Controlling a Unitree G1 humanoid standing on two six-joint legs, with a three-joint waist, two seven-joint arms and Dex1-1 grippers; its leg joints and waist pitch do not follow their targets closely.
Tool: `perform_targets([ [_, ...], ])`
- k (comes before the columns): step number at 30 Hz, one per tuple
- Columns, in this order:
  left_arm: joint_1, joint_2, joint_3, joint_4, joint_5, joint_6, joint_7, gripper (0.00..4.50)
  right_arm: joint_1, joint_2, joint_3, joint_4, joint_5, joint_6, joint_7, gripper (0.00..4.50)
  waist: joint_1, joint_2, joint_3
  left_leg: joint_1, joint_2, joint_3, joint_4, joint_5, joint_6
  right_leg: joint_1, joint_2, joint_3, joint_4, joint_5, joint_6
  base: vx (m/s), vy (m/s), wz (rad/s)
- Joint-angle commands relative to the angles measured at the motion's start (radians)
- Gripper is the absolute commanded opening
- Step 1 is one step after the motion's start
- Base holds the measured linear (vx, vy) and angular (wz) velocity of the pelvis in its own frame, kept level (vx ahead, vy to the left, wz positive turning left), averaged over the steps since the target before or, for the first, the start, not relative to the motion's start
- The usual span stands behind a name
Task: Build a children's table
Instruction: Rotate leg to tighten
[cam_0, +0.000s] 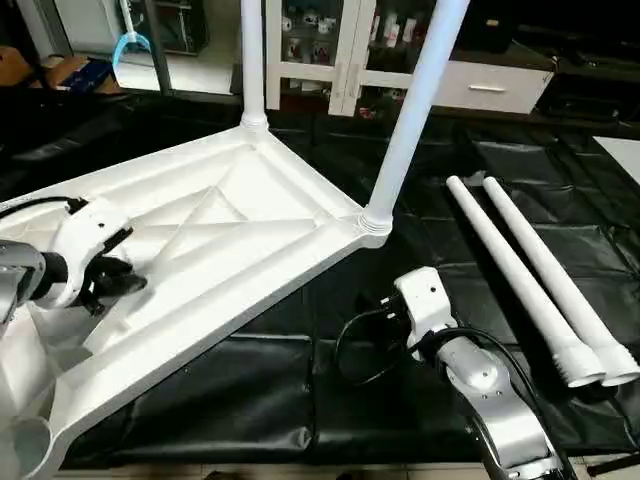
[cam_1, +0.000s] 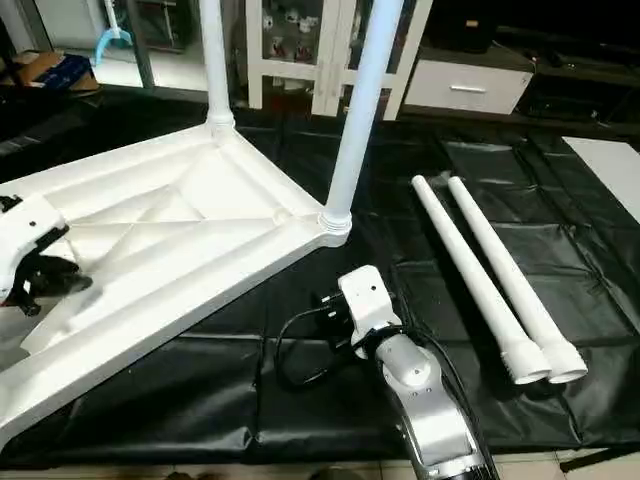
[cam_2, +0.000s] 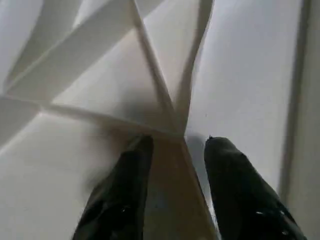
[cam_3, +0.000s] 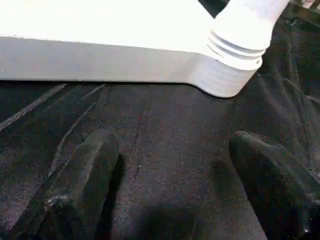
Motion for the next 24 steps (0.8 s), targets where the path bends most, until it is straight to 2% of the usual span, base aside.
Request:
perform_targets([
  [1, 0.006, -0.006, -0.025, 0.02, 0.012, 0.007, 0.01, 2.18, 0.006, -0.011, -0.001, -0.016, -0.001, 0.009, 0.006, 3.89, 0.003, 0.035, -0.057, 0.029, 0.031, -0.019, -0.082, -0.237, -0.053, 0.035, -0.053, 0.034, -0.058, -0.131, -0.196, 0.0, 0.0, 0.0],
  [3, 0.012, -0.018, -0.026, 0.031, 0.003, 0.015, 0.012, 2.18, 0.011, -0.011, 0.007, -0.031, 0.03, 0.0, 0.052, 3.89, 0.004, 0.036, -0.057, 0.031, 0.032, -0.02, -0.082, -0.251, -0.055, 0.035, -0.055, 0.035, -0.059, -0.15, -0.196, 0.0, 0.0, 0.0],
  [4, 0.012, -0.022, -0.024, 0.034, 0.003, 0.018, 0.016, 1.95, 0.017, -0.012, 0.015, -0.054, 0.079, 0.003, 0.112, 3.89, 0.005, 0.037, -0.057, 0.032, 0.033, -0.021, -0.082, -0.264, -0.053, 0.035, -0.056, 0.035, -0.06, -0.159, -0.195, 0.0, 0.0, 0.0],
  [5, 0.012, -0.027, -0.021, 0.037, 0.003, 0.021, 0.022, 1.95, 0.024, -0.013, 0.025, -0.082, 0.135, 0.01, 0.179, 3.89, 0.004, 0.037, -0.058, 0.033, 0.033, -0.021, -0.082, -0.274, -0.047, 0.036, -0.055, 0.035, -0.06, -0.157, -0.196, 0.0, 0.0, 0.0],
  [6, 0.012, -0.027, -0.021, 0.037, 0.003, 0.022, 0.023, 1.85, 0.024, -0.013, 0.025, -0.083, 0.138, 0.01, 0.183, 3.89, 0.006, 0.037, -0.057, 0.031, 0.036, -0.023, -0.082, -0.274, -0.04, 0.037, -0.056, 0.034, -0.059, -0.148, -0.197, 0.0, 0.0, 0.0],
  [7, 0.011, -0.032, -0.019, 0.041, 0.003, 0.024, 0.027, 1.81, 0.033, -0.027, 0.043, -0.121, 0.19, 0.021, 0.26, 3.89, 0.005, 0.037, -0.058, 0.03, 0.036, -0.023, -0.083, -0.269, -0.036, 0.04, -0.055, 0.033, -0.058, -0.139, -0.2, 0.0, 0.0, 0.0],
  [9, 0.003, -0.05, -0.012, 0.054, 0.0, 0.027, 0.048, 1.6, 0.053, -0.098, 0.082, -0.213, 0.296, 0.087, 0.429, 3.89, 0.007, 0.038, -0.055, 0.031, 0.037, -0.024, -0.084, -0.276, -0.026, 0.041, -0.055, 0.033, -0.059, -0.138, -0.203, 0.0, 0.0, 0.0],
  [10, -0.006, -0.065, -0.009, 0.067, -0.004, 0.028, 0.06, 1.48, 0.055, -0.144, 0.09, -0.245, 0.321, 0.108, 0.492, 3.89, 0.009, 0.038, -0.053, 0.032, 0.039, -0.024, -0.085, -0.285, -0.022, 0.041, -0.054, 0.032, -0.059, -0.151, -0.205, 0.0, 0.0, 0.0],
  [13, -0.021, -0.087, -0.008, 0.082, -0.009, 0.028, 0.074, 1.23, 0.05, -0.182, 0.081, -0.266, 0.344, 0.13, 0.536, 3.89, 0.016, 0.035, -0.05, 0.034, 0.038, -0.024, -0.086, -0.314, -0.033, 0.036, -0.06, 0.035, -0.07, -0.238, -0.198, 0.0, 0.0, 0.0],
  [14, -0.029, -0.1, -0.007, 0.087, -0.013, 0.03, 0.078, 1.12, 0.047, -0.204, 0.076, -0.276, 0.352, 0.14, 0.557, 3.89, 0.015, 0.03, -0.048, 0.034, 0.038, -0.025, -0.086, -0.322, -0.033, 0.036, -0.06, 0.035, -0.071, -0.255, -0.195, 0.0, 0.0, 0.0],
  [17, -0.045, -0.142, -0.006, 0.099, -0.025, 0.051, 0.097, 0.85, 0.038, -0.241, 0.063, -0.276, 0.344, 0.138, 0.586, 3.89, 0.028, 0.032, -0.049, 0.039, 0.039, -0.026, -0.084, -0.339, -0.039, 0.031, -0.063, 0.036, -0.078, -0.315, -0.177, 0.0, 0.0, 0.0],
  [18, -0.045, -0.142, -0.006, 0.099, -0.025, 0.051, 0.097, 0.85, 0.038, -0.241, 0.063, -0.276, 0.344, 0.138, 0.586, 3.89, 0.027, 0.027, -0.048, 0.039, 0.038, -0.025, -0.084, -0.339, -0.038, 0.028, -0.063, 0.037, -0.08, -0.32, -0.175, 0.0, 0.0, 0.0],
  [19, -0.052, -0.165, -0.008, 0.104, -0.026, 0.062, 0.113, 0.66, 0.033, -0.248, 0.056, -0.268, 0.331, 0.129, 0.585, 3.89, 0.029, 0.027, -0.049, 0.036, 0.037, -0.027, -0.085, -0.336, -0.041, 0.03, -0.062, 0.036, -0.079, -0.328, -0.17, 0.0, 0.0, 0.0],
  [21, -0.057, -0.181, -0.006, 0.1, -0.029, 0.075, 0.124, 0.56, 0.032, -0.249, 0.054, -0.267, 0.33, 0.126, 0.585, 3.89, 0.028, 0.026, -0.049, 0.036, 0.038, -0.028, -0.085, -0.329, -0.04, 0.031, -0.062, 0.036, -0.078, -0.32, -0.17, 0.0, 0.0, 0.0],
  [23, -0.092, -0.258, 0.012, 0.1, -0.039, 0.119, 0.191, 0.38, 0.029, -0.263, 0.051, -0.268, 0.335, 0.125, 0.573, 3.89, 0.034, 0.027, -0.05, 0.039, 0.038, -0.025, -0.082, -0.316, -0.035, 0.028, -0.061, 0.036, -0.078, -0.296, -0.177, 0.0, 0.0, 0.0],
  [24, -0.092, -0.259, 0.012, 0.1, -0.039, 0.119, 0.192, 0.25, 0.029, -0.263, 0.051, -0.268, 0.335, 0.125, 0.573, 3.89, 0.036, 0.028, -0.05, 0.043, 0.039, -0.022, -0.08, -0.318, -0.035, 0.025, -0.06, 0.036, -0.079, -0.295, -0.18, 0.0, 0.0, 0.0],
])
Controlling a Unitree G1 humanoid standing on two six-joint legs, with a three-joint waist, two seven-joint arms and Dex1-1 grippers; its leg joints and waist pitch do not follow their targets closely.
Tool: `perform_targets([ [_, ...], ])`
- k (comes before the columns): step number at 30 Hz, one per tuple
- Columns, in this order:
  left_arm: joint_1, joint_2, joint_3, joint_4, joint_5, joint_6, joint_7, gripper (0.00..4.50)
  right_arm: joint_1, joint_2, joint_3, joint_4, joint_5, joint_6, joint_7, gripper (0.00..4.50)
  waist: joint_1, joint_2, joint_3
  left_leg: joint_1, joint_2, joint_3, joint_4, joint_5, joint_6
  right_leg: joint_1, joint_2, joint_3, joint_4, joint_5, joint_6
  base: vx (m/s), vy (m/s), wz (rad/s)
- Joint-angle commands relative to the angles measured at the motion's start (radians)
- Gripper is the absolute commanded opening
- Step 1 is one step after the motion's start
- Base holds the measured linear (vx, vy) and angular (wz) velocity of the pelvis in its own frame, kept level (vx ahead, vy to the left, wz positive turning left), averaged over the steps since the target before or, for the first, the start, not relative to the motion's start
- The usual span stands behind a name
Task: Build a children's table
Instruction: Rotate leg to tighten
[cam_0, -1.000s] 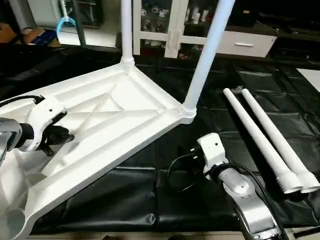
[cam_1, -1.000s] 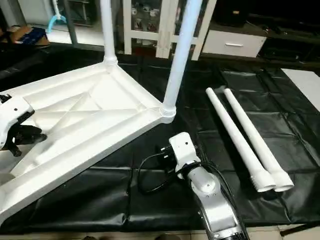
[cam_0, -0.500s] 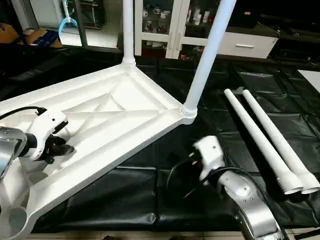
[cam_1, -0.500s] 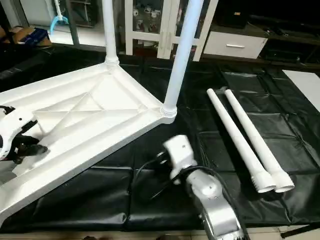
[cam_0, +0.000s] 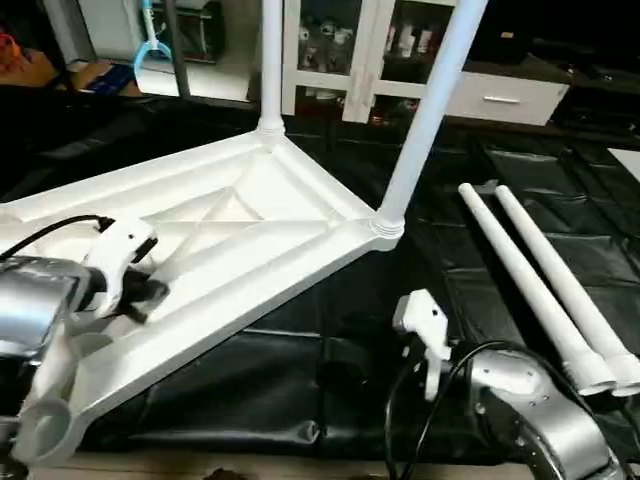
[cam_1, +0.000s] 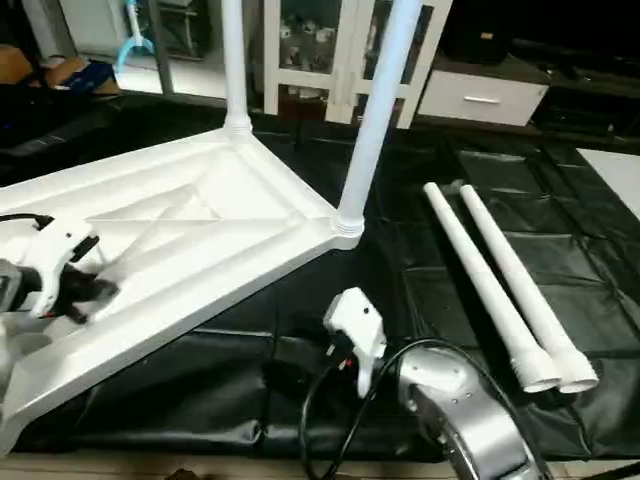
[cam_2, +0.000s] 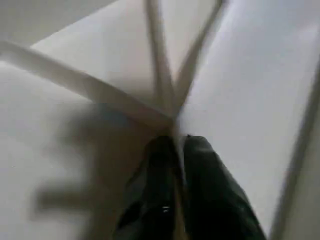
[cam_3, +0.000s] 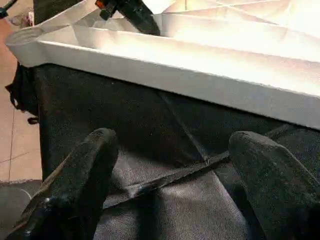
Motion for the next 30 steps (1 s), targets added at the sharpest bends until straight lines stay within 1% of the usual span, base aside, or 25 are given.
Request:
perform_targets([
  [1, -0.054, -0.076, 0.002, 0.004, -0.022, 0.023, 0.07, 0.13, -0.013, -0.008, -0.023, -0.016, -0.003, -0.001, -0.005, 3.89, 0.0, 0.025, -0.051, 0.034, 0.039, -0.021, -0.08, -0.32, -0.03, 0.011, -0.061, 0.037, -0.081, -0.307, -0.182, 0.0, 0.0, 0.0],
  [2, -0.055, -0.077, 0.002, 0.004, -0.021, 0.023, 0.072, 0.13, -0.013, -0.008, -0.023, -0.016, -0.004, -0.001, -0.005, 3.89, 0.0, 0.025, -0.051, 0.034, 0.039, -0.021, -0.08, -0.32, -0.03, 0.011, -0.061, 0.037, -0.081, -0.307, -0.182, 0.0, 0.0, 0.0],
  [3, -0.086, -0.12, 0.018, 0.016, -0.026, 0.031, 0.107, 0.05, -0.013, -0.009, -0.023, -0.018, 0.001, 0.003, -0.004, 3.89, 0.006, 0.025, -0.052, 0.033, 0.039, -0.02, -0.081, -0.317, -0.03, 0.011, -0.06, 0.036, -0.082, -0.308, -0.176, 0.0, 0.0, 0.0],
  [4, -0.086, -0.12, 0.018, 0.016, -0.026, 0.031, 0.107, 0.01, -0.013, -0.009, -0.023, -0.018, 0.001, 0.003, -0.004, 3.89, 0.008, 0.025, -0.052, 0.034, 0.039, -0.021, -0.08, -0.317, -0.031, 0.011, -0.06, 0.035, -0.082, -0.306, -0.175, 0.0, 0.0, 0.0],
  [6, -0.132, -0.177, 0.031, 0.035, -0.032, 0.04, 0.149, 0.01, -0.014, -0.008, -0.021, -0.016, -0.001, 0.001, -0.007, 3.89, 0.009, 0.022, -0.054, 0.023, 0.038, -0.024, -0.083, -0.299, -0.03, 0.019, -0.061, 0.034, -0.079, -0.296, -0.169, 0.0, 0.0, 0.0],
  [7, -0.157, -0.209, 0.032, 0.048, -0.03, 0.041, 0.176, 0.01, -0.014, -0.004, -0.019, -0.013, -0.01, -0.003, -0.011, 3.89, 0.017, 0.023, -0.058, 0.028, 0.039, -0.023, -0.078, -0.282, -0.026, 0.016, -0.063, 0.033, -0.08, -0.277, -0.167, 0.0, 0.0, 0.0],
  [8, -0.17, -0.227, 0.03, 0.055, -0.03, 0.039, 0.188, 0.01, -0.014, -0.002, -0.016, -0.011, -0.018, -0.007, -0.017, 3.89, 0.017, 0.023, -0.058, 0.028, 0.039, -0.023, -0.078, -0.282, -0.026, 0.016, -0.063, 0.033, -0.08, -0.277, -0.167, 0.0, 0.0, 0.0],
  [9, -0.178, -0.239, 0.03, 0.059, -0.028, 0.039, 0.195, 0.01, -0.014, -0.001, -0.013, -0.009, -0.024, -0.009, -0.021, 3.89, 0.018, 0.02, -0.055, 0.021, 0.039, -0.023, -0.081, -0.267, -0.024, 0.02, -0.062, 0.033, -0.079, -0.261, -0.169, 0.0, 0.0, 0.0],
  [10, -0.196, -0.276, 0.037, 0.073, -0.026, 0.028, 0.225, 0.01, -0.013, 0.0, -0.009, -0.007, -0.028, -0.014, -0.023, 3.89, 0.022, 0.018, -0.06, 0.017, 0.039, -0.024, -0.08, -0.238, -0.02, 0.025, -0.064, 0.033, -0.074, -0.226, -0.171, 0.0, 0.0, 0.0],
  [12, -0.21, -0.303, 0.04, 0.084, -0.027, 0.018, 0.241, 0.01, -0.012, 0.0, -0.005, -0.006, -0.029, -0.016, -0.024, 3.89, 0.025, 0.017, -0.063, 0.015, 0.037, -0.022, -0.075, -0.204, -0.009, 0.028, -0.062, 0.032, -0.07, -0.173, -0.179, 0.0, 0.0, 0.0],
  [13, -0.232, -0.354, 0.052, 0.097, -0.035, 0.01, 0.275, 0.01, -0.011, 0.0, 0.002, -0.004, -0.037, -0.021, -0.03, 3.89, 0.026, 0.02, -0.064, 0.01, 0.036, -0.023, -0.074, -0.174, -0.001, 0.031, -0.064, 0.032, -0.064, -0.134, -0.185, 0.0, 0.0, 0.0],
  [14, -0.242, -0.38, 0.049, 0.099, -0.041, 0.003, 0.283, 0.01, -0.009, 0.0, 0.005, -0.005, -0.04, -0.022, -0.033, 3.89, 0.026, 0.018, -0.065, 0.01, 0.036, -0.021, -0.072, -0.163, 0.005, 0.031, -0.062, 0.032, -0.065, -0.112, -0.189, 0.0, 0.0, 0.0],
  [15, -0.249, -0.413, 0.053, 0.094, -0.056, 0.007, 0.287, 0.01, -0.008, 0.0, 0.007, -0.005, -0.043, -0.023, -0.036, 3.89, 0.027, 0.016, -0.068, 0.009, 0.036, -0.019, -0.067, -0.12, 0.024, 0.034, -0.061, 0.03, -0.057, -0.035, -0.211, 0.0, 0.0, 0.0],
  [17, -0.254, -0.439, 0.056, 0.089, -0.069, 0.01, 0.291, 0.01, -0.007, 0.001, 0.007, -0.005, -0.045, -0.024, -0.039, 3.89, 0.03, 0.014, -0.067, 0.006, 0.036, -0.02, -0.065, -0.1, 0.043, 0.037, -0.063, 0.029, -0.055, -0.007, -0.223, 0.0, 0.0, 0.0],
  [18, -0.261, -0.488, 0.049, 0.08, -0.085, -0.017, 0.298, 0.01, -0.006, 0.003, 0.008, -0.003, -0.05, -0.027, -0.044, 3.89, 0.031, 0.016, -0.068, 0.006, 0.036, -0.019, -0.064, -0.093, 0.048, 0.037, -0.063, 0.029, -0.054, -0.001, -0.226, 0.0, 0.0, 0.0],
  [19, -0.263, -0.506, 0.046, 0.078, -0.09, -0.034, 0.302, 0.01, -0.006, 0.003, 0.008, -0.002, -0.052, -0.029, -0.046, 3.89, 0.032, 0.015, -0.068, 0.006, 0.037, -0.018, -0.062, -0.084, 0.061, 0.037, -0.063, 0.029, -0.054, 0.011, -0.235, 0.0, 0.0, 0.0],
  [20, -0.263, -0.506, 0.046, 0.078, -0.09, -0.034, 0.302, 0.01, -0.006, 0.003, 0.008, -0.002, -0.052, -0.029, -0.046, 3.89, 0.032, 0.015, -0.068, 0.006, 0.037, -0.018, -0.062, -0.084, 0.061, 0.037, -0.063, 0.029, -0.054, 0.011, -0.235, 0.0, 0.0, 0.0],
  [21, -0.268, -0.547, 0.037, 0.087, -0.092, -0.086, 0.317, 0.01, -0.009, 0.006, 0.008, 0.007, -0.065, -0.036, -0.058, 3.89, 0.032, 0.013, -0.066, 0.003, 0.036, -0.018, -0.062, -0.08, 0.069, 0.039, -0.064, 0.029, -0.054, 0.007, -0.236, 0.0, 0.0, 0.0],
  [23, -0.268, -0.565, 0.025, 0.098, -0.082, -0.13, 0.331, 0.01, -0.014, 0.007, 0.01, 0.017, -0.08, -0.045, -0.07, 3.89, 0.033, 0.013, -0.063, 0.004, 0.038, -0.018, -0.064, -0.115, 0.068, 0.037, -0.067, 0.029, -0.064, -0.057, -0.228, 0.0, 0.0, 0.0],
  [24, -0.269, -0.57, 0.022, 0.106, -0.076, -0.148, 0.338, 0.42, -0.014, 0.009, 0.009, 0.02, -0.085, -0.048, -0.073, 3.89, 0.032, 0.012, -0.063, 0.002, 0.038, -0.019, -0.064, -0.118, 0.066, 0.038, -0.066, 0.028, -0.064, -0.071, -0.223, 0.0, 0.0, 0.0],
  [25, -0.273, -0.577, 0.028, 0.12, -0.072, -0.161, 0.352, 0.53, -0.014, 0.01, 0.009, 0.023, -0.091, -0.052, -0.076, 3.89, 0.029, 0.012, -0.061, 0.0, 0.035, -0.019, -0.066, -0.136, 0.06, 0.038, -0.066, 0.029, -0.069, -0.107, -0.207, 0.0, 0.0, 0.0],
  [27, -0.276, -0.581, 0.036, 0.124, -0.067, -0.169, 0.366, 0.62, -0.014, 0.011, 0.009, 0.023, -0.093, -0.052, -0.077, 3.89, 0.031, 0.013, -0.063, 0.001, 0.037, -0.021, -0.066, -0.146, 0.055, 0.039, -0.069, 0.029, -0.07, -0.121, -0.206, 0.0, 0.0, 0.0],
  [28, -0.279, -0.58, 0.039, 0.128, -0.055, -0.191, 0.385, 0.76, -0.014, 0.012, 0.009, 0.023, -0.094, -0.052, -0.077, 3.89, 0.029, 0.015, -0.061, 0.003, 0.039, -0.022, -0.068, -0.155, 0.051, 0.036, -0.066, 0.027, -0.071, -0.12, -0.206, 0.0, 0.0, 0.0],
  [29, -0.286, -0.575, 0.05, 0.137, -0.035, -0.237, 0.409, 0.76, -0.015, 0.013, 0.01, 0.023, -0.095, -0.052, -0.08, 3.89, 0.026, 0.013, -0.059, 0.003, 0.04, -0.023, -0.069, -0.171, 0.048, 0.035, -0.065, 0.026, -0.073, -0.129, -0.2, 0.0, 0.0, 0.0],
  [30, -0.29, -0.573, 0.055, 0.141, -0.031, -0.253, 0.414, 0.91, -0.015, 0.013, 0.01, 0.024, -0.095, -0.052, -0.081, 3.89, 0.025, 0.011, -0.058, 0.001, 0.039, -0.023, -0.07, -0.179, 0.048, 0.037, -0.065, 0.026, -0.074, -0.137, -0.196, 0.0, 0.0, 0.0],
])
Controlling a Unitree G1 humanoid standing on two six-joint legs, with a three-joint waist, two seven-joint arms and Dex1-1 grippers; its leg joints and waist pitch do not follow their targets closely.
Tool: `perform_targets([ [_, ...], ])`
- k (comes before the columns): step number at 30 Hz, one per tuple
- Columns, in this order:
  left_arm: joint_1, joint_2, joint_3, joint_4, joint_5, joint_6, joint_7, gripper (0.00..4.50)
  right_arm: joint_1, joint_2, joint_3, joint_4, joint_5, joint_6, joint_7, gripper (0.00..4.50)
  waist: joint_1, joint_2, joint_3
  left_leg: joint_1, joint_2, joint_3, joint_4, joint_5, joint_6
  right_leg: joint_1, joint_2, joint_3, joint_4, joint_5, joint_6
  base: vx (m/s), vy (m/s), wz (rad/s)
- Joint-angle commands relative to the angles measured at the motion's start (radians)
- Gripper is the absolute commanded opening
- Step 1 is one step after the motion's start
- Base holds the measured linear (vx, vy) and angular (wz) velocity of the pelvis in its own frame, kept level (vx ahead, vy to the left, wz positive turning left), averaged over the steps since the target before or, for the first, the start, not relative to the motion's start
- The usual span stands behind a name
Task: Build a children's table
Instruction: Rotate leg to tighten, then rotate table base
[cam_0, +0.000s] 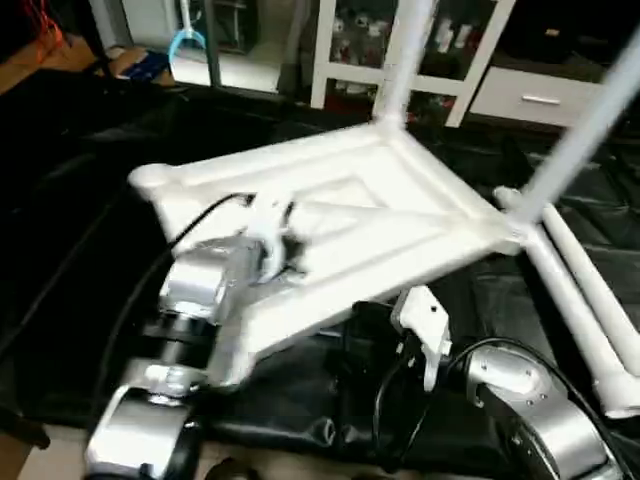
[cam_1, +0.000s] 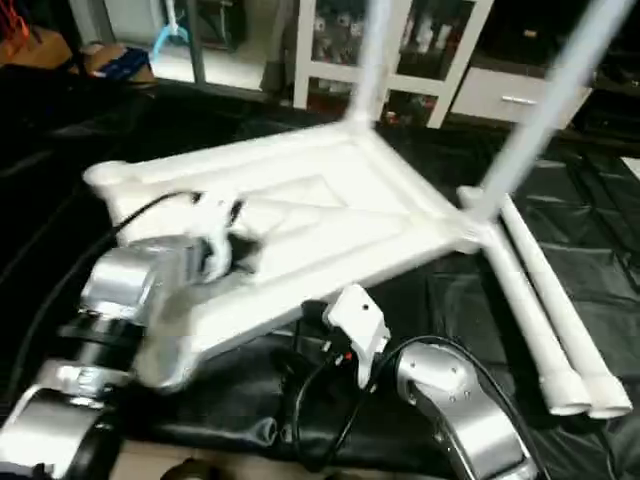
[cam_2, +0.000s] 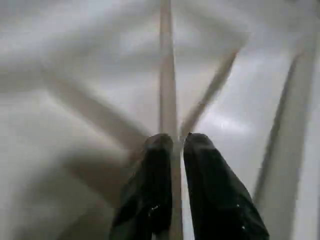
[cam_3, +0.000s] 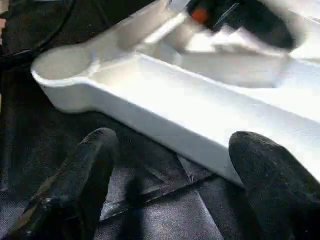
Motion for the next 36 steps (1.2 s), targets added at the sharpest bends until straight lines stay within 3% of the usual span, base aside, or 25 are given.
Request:
perform_targets([
  [1, -0.028, 0.012, 0.032, -0.016, 0.012, -0.061, 0.029, 0.91, -0.005, -0.004, 0.001, 0.005, -0.013, -0.006, -0.006, 3.89, -0.012, 0.005, -0.062, 0.022, 0.037, -0.024, -0.075, -0.211, 0.028, 0.044, -0.063, 0.028, -0.074, -0.174, -0.182, 0.0, 0.0, 0.0],
  [5, -0.039, 0.055, 0.038, -0.015, 0.024, -0.084, 0.002, 0.91, -0.011, 0.001, 0.004, 0.013, -0.02, -0.014, -0.013, 3.89, -0.029, 0.006, -0.064, 0.021, 0.036, -0.026, -0.075, -0.208, 0.02, 0.043, -0.063, 0.029, -0.074, -0.191, -0.17, 0.0, 0.0, 0.0],
  [12, -0.016, 0.14, -0.012, -0.039, 0.036, -0.113, -0.083, 0.91, -0.023, 0.017, -0.014, 0.031, -0.032, -0.032, -0.04, 3.89, -0.034, 0.011, -0.065, 0.026, 0.038, -0.023, -0.075, -0.185, 0.016, 0.037, -0.059, 0.029, -0.067, -0.14, -0.195, 0.0, 0.0, 0.0],
  [15, 0.027, 0.276, -0.086, -0.079, 0.072, -0.155, -0.218, 0.91, -0.06, 0.061, -0.066, 0.088, -0.075, -0.04, -0.169, 3.89, -0.035, 0.014, -0.064, 0.029, 0.038, -0.023, -0.079, -0.192, 0.003, 0.035, -0.06, 0.03, -0.066, -0.147, -0.195, 0.0, 0.0, 0.0],
  [16, 0.043, 0.365, -0.109, -0.104, 0.085, -0.125, -0.29, 0.91, -0.073, 0.076, -0.093, 0.098, -0.061, -0.022, -0.195, 3.89, -0.039, 0.016, -0.063, 0.027, 0.037, -0.024, -0.082, -0.199, -0.011, 0.035, -0.059, 0.03, -0.064, -0.162, -0.191, 0.0, 0.0, 0.0],
  [18, 0.041, 0.408, -0.094, -0.101, 0.08, -0.075, -0.309, 0.91, -0.075, 0.081, -0.101, 0.096, -0.052, -0.016, -0.201, 3.89, -0.046, 0.022, -0.063, 0.034, 0.035, -0.021, -0.082, -0.213, -0.033, 0.031, -0.054, 0.031, -0.059, -0.155, -0.185, 0.0, 0.0, 0.0],
  [21, 0.03, 0.429, -0.056, -0.083, 0.073, -0.02, -0.28, 1.11, -0.074, 0.079, -0.098, 0.093, -0.052, -0.019, -0.194, 3.89, -0.045, 0.027, -0.062, 0.039, 0.037, -0.019, -0.082, -0.223, -0.041, 0.029, -0.055, 0.031, -0.06, -0.132, -0.199, 0.0, 0.0, 0.0],
  [27, 0.031, 0.467, 0.026, -0.033, 0.071, 0.09, -0.177, 1.55, -0.07, 0.076, -0.081, 0.101, -0.063, -0.033, -0.18, 3.89, -0.048, 0.018, -0.064, 0.033, 0.034, -0.021, -0.082, -0.231, -0.045, 0.036, -0.058, 0.031, -0.06, -0.152, -0.195, 0.0, 0.0, 0.0],
  [28, 0.047, 0.454, 0.045, -0.031, 0.037, 0.14, -0.191, 1.68, -0.069, 0.081, -0.077, 0.104, -0.067, -0.032, -0.18, 3.89, -0.047, 0.022, -0.063, 0.034, 0.035, -0.021, -0.081, -0.224, -0.045, 0.033, -0.059, 0.032, -0.06, -0.153, -0.199, 0.0, 0.0, 0.0],
  [36, 0.069, 0.413, 0.027, 0.049, 0.057, 0.157, -0.145, 2.25, -0.062, 0.075, -0.058, 0.091, -0.075, -0.034, -0.166, 3.89, -0.044, 0.022, -0.068, 0.032, 0.035, -0.021, -0.079, -0.201, -0.03, 0.038, -0.059, 0.031, -0.059, -0.11, -0.208, 0.0, 0.0, 0.0],
])
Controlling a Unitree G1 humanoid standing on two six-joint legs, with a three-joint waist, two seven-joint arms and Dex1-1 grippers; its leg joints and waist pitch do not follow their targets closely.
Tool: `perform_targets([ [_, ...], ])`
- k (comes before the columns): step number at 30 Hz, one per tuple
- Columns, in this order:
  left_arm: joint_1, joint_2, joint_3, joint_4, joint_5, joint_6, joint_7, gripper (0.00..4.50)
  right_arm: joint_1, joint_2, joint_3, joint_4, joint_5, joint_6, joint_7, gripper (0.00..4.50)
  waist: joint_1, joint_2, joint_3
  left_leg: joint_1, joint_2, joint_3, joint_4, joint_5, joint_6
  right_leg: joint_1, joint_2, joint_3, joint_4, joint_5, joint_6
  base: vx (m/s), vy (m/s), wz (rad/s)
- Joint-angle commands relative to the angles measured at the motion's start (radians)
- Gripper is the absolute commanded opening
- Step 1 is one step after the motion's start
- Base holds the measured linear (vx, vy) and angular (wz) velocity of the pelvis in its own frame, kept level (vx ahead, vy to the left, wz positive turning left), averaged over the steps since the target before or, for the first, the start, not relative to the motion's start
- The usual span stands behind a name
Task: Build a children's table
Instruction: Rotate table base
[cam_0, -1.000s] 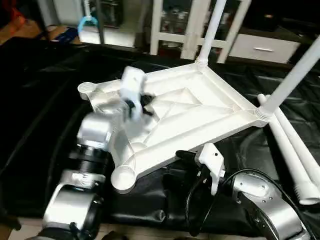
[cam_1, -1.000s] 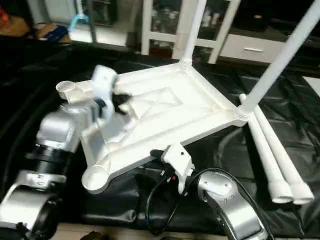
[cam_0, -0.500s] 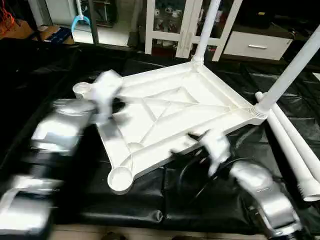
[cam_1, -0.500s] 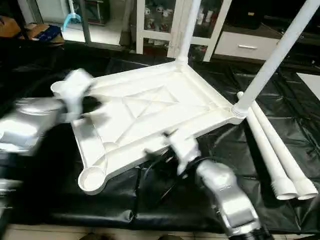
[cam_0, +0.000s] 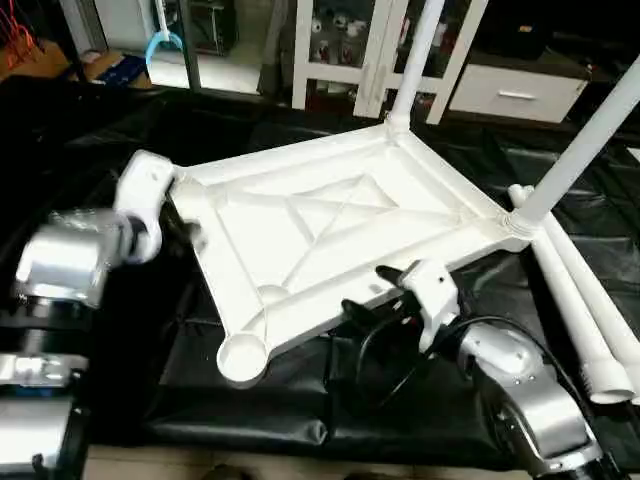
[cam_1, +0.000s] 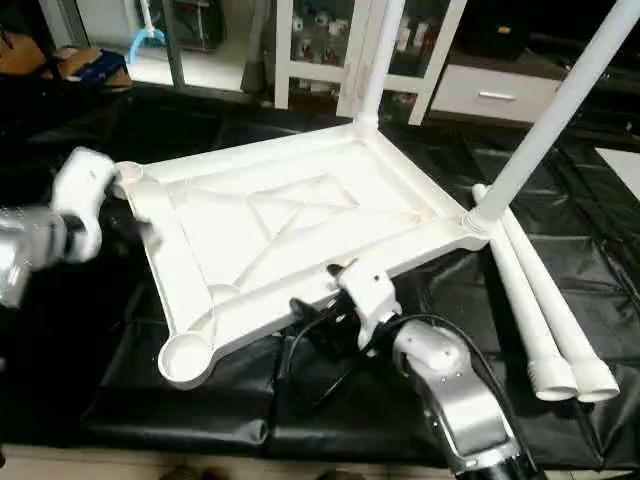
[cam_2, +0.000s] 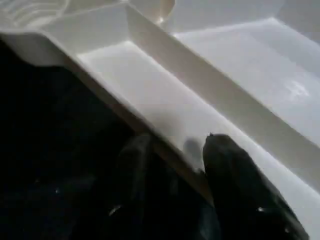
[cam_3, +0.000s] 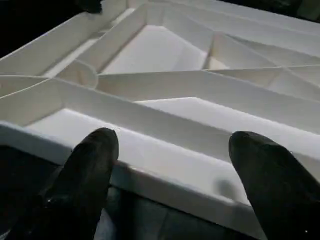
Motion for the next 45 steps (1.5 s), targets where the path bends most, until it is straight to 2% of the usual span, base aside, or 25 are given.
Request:
perform_targets([
  [1, 0.004, -0.009, -0.019, 0.03, 0.006, 0.011, 0.02, 2.35, 0.006, -0.009, -0.005, -0.012, 0.001, -0.001, 0.002, 3.89, 0.001, 0.022, -0.066, 0.028, 0.035, -0.021, -0.079, -0.219, -0.03, 0.036, -0.06, 0.031, -0.062, -0.132, -0.207, 0.0, 0.0, 0.0],
  [5, 0.002, -0.018, -0.024, 0.057, 0.009, 0.004, 0.028, 2.67, 0.008, -0.002, -0.008, -0.014, -0.003, 0.014, -0.015, 3.89, 0.001, 0.022, -0.065, 0.03, 0.035, -0.022, -0.081, -0.249, -0.037, 0.032, -0.06, 0.031, -0.068, -0.187, -0.195, 0.0, 0.0, 0.0],
  [7, -0.002, -0.021, -0.028, 0.083, 0.019, -0.011, 0.039, 2.79, -0.002, 0.011, -0.016, 0.005, -0.033, 0.032, -0.065, 3.89, 0.002, 0.027, -0.066, 0.031, 0.035, -0.023, -0.081, -0.251, -0.043, 0.031, -0.06, 0.031, -0.068, -0.192, -0.192, 0.0, 0.0, 0.0],
  [8, -0.003, -0.021, -0.03, 0.095, 0.024, -0.019, 0.042, 2.88, -0.008, 0.019, -0.022, 0.015, -0.045, 0.038, -0.091, 3.89, 0.0, 0.025, -0.065, 0.031, 0.034, -0.023, -0.081, -0.247, -0.045, 0.029, -0.059, 0.032, -0.069, -0.191, -0.19, 0.0, 0.0, 0.0],
  [10, -0.006, -0.017, -0.039, 0.11, 0.035, -0.03, 0.042, 2.99, -0.03, 0.052, -0.071, 0.046, -0.062, 0.055, -0.185, 3.89, -0.001, 0.023, -0.066, 0.031, 0.031, -0.022, -0.082, -0.253, -0.052, 0.028, -0.059, 0.032, -0.07, -0.206, -0.187, 0.0, 0.0, 0.0],
  [11, -0.007, -0.018, -0.036, 0.114, 0.035, -0.031, 0.045, 2.75, -0.05, 0.074, -0.12, 0.073, -0.077, 0.064, -0.268, 3.89, -0.001, 0.025, -0.065, 0.033, 0.032, -0.024, -0.083, -0.264, -0.06, 0.026, -0.061, 0.032, -0.072, -0.226, -0.184, 0.0, 0.0, 0.0],
  [12, -0.009, -0.016, -0.035, 0.114, 0.033, -0.031, 0.047, 2.75, -0.068, 0.091, -0.17, 0.099, -0.091, 0.075, -0.349, 3.89, -0.003, 0.024, -0.064, 0.033, 0.031, -0.024, -0.084, -0.27, -0.064, 0.025, -0.059, 0.031, -0.072, -0.233, -0.182, 0.0, 0.0, 0.0],
  [13, -0.008, -0.013, -0.036, 0.112, 0.032, -0.031, 0.046, 2.63, -0.073, 0.093, -0.187, 0.107, -0.102, 0.076, -0.381, 3.89, -0.004, 0.024, -0.065, 0.036, 0.03, -0.024, -0.084, -0.281, -0.079, 0.023, -0.057, 0.031, -0.072, -0.249, -0.168, 0.0, 0.0, 0.0],
  [15, -0.008, -0.01, -0.039, 0.11, 0.031, -0.03, 0.042, 2.59, -0.077, 0.088, -0.198, 0.112, -0.124, 0.07, -0.414, 3.89, -0.003, 0.022, -0.064, 0.036, 0.03, -0.023, -0.084, -0.28, -0.081, 0.023, -0.057, 0.032, -0.071, -0.243, -0.157, 0.0, 0.0, 0.0],
  [17, -0.007, -0.005, -0.043, 0.112, 0.034, -0.037, 0.04, 2.3, -0.078, 0.091, -0.209, 0.107, -0.13, 0.067, -0.436, 3.89, -0.004, 0.022, -0.064, 0.033, 0.028, -0.024, -0.084, -0.278, -0.078, 0.026, -0.057, 0.032, -0.071, -0.234, -0.148, 0.0, 0.0, 0.0],
  [20, -0.004, 0.003, -0.049, 0.128, 0.039, -0.058, 0.04, 2.18, -0.084, 0.091, -0.231, 0.108, -0.177, 0.095, -0.52, 3.89, -0.006, 0.016, -0.061, 0.031, 0.026, -0.023, -0.083, -0.278, -0.069, 0.024, -0.056, 0.033, -0.076, -0.273, -0.134, 0.0, 0.0, 0.0],
  [21, -0.004, 0.003, -0.049, 0.129, 0.039, -0.058, 0.04, 2.0, -0.085, 0.091, -0.232, 0.11, -0.178, 0.099, -0.522, 3.89, -0.005, 0.017, -0.061, 0.032, 0.026, -0.023, -0.084, -0.279, -0.07, 0.024, -0.057, 0.033, -0.076, -0.28, -0.132, 0.0, 0.0, 0.0],
  [26, -0.01, 0.006, -0.058, 0.131, 0.039, -0.067, 0.027, 1.71, -0.115, 0.106, -0.267, 0.196, -0.184, 0.144, -0.587, 3.89, -0.011, 0.019, -0.058, 0.034, 0.026, -0.026, -0.086, -0.323, -0.078, 0.018, -0.056, 0.032, -0.08, -0.322, -0.125, 0.0, 0.0, 0.0],
  [28, -0.01, 0.008, -0.064, 0.126, 0.037, -0.067, 0.02, 1.53, -0.15, 0.115, -0.281, 0.283, -0.177, 0.139, -0.601, 3.89, -0.015, 0.02, -0.057, 0.036, 0.025, -0.027, -0.085, -0.346, -0.083, 0.015, -0.057, 0.031, -0.083, -0.349, -0.122, 0.0, 0.0, 0.0],
  [29, -0.008, 0.011, -0.074, 0.12, 0.037, -0.069, 0.008, 1.42, -0.193, 0.12, -0.296, 0.377, -0.168, 0.118, -0.612, 3.89, -0.016, 0.018, -0.055, 0.033, 0.024, -0.027, -0.086, -0.345, -0.081, 0.016, -0.056, 0.031, -0.084, -0.349, -0.119, 0.0, 0.0, 0.0],
  [33, -0.003, 0.017, -0.082, 0.115, 0.037, -0.071, -0.002, 1.24, -0.248, 0.119, -0.306, 0.476, -0.169, 0.094, -0.638, 3.89, -0.016, 0.018, -0.055, 0.035, 0.024, -0.024, -0.084, -0.325, -0.081, 0.014, -0.055, 0.032, -0.082, -0.319, -0.126, 0.0, 0.0, 0.0],
  [34, 0.001, 0.021, -0.086, 0.109, 0.036, -0.07, -0.009, 1.02, -0.278, 0.117, -0.312, 0.519, -0.167, 0.085, -0.643, 3.89, -0.016, 0.018, -0.057, 0.033, 0.025, -0.024, -0.084, -0.307, -0.08, 0.018, -0.055, 0.031, -0.076, -0.292, -0.134, 0.0, 0.0, 0.0],
  [37, 0.008, 0.029, -0.092, 0.098, 0.033, -0.066, -0.023, 0.93, -0.307, 0.113, -0.312, 0.571, -0.17, 0.071, -0.643, 3.89, -0.016, 0.02, -0.057, 0.035, 0.025, -0.022, -0.083, -0.304, -0.08, 0.017, -0.055, 0.03, -0.075, -0.279, -0.14, 0.0, 0.0, 0.0],
  [39, 0.018, 0.043, -0.107, 0.08, 0.034, -0.061, -0.042, 0.74, -0.338, 0.115, -0.317, 0.632, -0.169, 0.048, -0.638, 3.89, -0.015, 0.018, -0.056, 0.034, 0.026, -0.022, -0.084, -0.296, -0.079, 0.018, -0.057, 0.031, -0.073, -0.272, -0.143, 0.0, 0.0, 0.0],
  [40, 0.044, 0.072, -0.137, 0.048, 0.041, -0.059, -0.08, 0.64, -0.382, 0.122, -0.322, 0.713, -0.156, 0.01, -0.612, 3.89, -0.016, 0.019, -0.055, 0.035, 0.027, -0.021, -0.084, -0.297, -0.078, 0.017, -0.057, 0.031, -0.073, -0.269, -0.146, 0.0, 0.0, 0.0],
  [41, 0.044, 0.072, -0.137, 0.048, 0.041, -0.059, -0.08, 0.59, -0.382, 0.122, -0.322, 0.713, -0.156, 0.01, -0.612, 3.89, -0.022, 0.018, -0.054, 0.029, 0.026, -0.022, -0.086, -0.3, -0.078, 0.02, -0.056, 0.03, -0.073, -0.273, -0.15, 0.0, 0.0, 0.0],
  [42, 0.065, 0.095, -0.159, 0.02, 0.044, -0.056, -0.113, 0.57, -0.416, 0.127, -0.324, 0.773, -0.149, -0.023, -0.597, 3.89, -0.022, 0.02, -0.054, 0.033, 0.026, -0.021, -0.085, -0.302, -0.079, 0.016, -0.055, 0.03, -0.073, -0.268, -0.151, 0.0, 0.0, 0.0],
  [44, 0.088, 0.122, -0.178, -0.016, 0.044, -0.05, -0.144, 0.48, -0.448, 0.131, -0.317, 0.822, -0.15, -0.051, -0.586, 3.89, -0.032, 0.019, -0.054, 0.024, 0.026, -0.024, -0.087, -0.298, -0.08, 0.024, -0.056, 0.028, -0.068, -0.266, -0.157, 0.0, 0.0, 0.0],
  [45, 0.109, 0.145, -0.19, -0.05, 0.044, -0.045, -0.166, 0.36, -0.472, 0.138, -0.314, 0.849, -0.146, -0.074, -0.576, 3.89, -0.034, 0.017, -0.053, 0.025, 0.027, -0.024, -0.086, -0.297, -0.079, 0.021, -0.058, 0.028, -0.069, -0.264, -0.16, 0.0, 0.0, 0.0],
])
